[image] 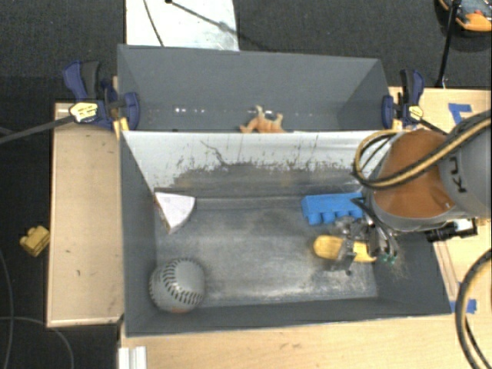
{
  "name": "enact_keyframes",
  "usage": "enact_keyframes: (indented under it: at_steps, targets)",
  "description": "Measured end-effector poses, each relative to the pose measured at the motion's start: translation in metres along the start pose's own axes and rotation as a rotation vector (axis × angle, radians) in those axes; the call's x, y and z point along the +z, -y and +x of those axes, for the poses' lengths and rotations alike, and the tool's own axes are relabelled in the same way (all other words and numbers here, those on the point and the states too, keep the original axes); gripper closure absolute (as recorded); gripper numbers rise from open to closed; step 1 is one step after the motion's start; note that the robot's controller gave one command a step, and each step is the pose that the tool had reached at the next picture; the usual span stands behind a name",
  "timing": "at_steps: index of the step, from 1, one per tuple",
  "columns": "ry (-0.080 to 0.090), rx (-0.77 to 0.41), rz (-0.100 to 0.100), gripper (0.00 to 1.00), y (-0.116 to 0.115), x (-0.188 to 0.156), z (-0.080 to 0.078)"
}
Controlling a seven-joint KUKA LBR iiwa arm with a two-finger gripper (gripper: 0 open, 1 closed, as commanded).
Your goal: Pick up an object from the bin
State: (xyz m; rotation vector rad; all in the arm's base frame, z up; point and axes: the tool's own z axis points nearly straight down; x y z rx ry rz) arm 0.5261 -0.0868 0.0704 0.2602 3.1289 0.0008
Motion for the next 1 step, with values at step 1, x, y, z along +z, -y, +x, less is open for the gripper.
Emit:
enact_keyframes:
  at_steps: [1]
  targets:
    - [0.0, 0.0, 0.0, 0.0, 0.0, 0.0, 0.0]
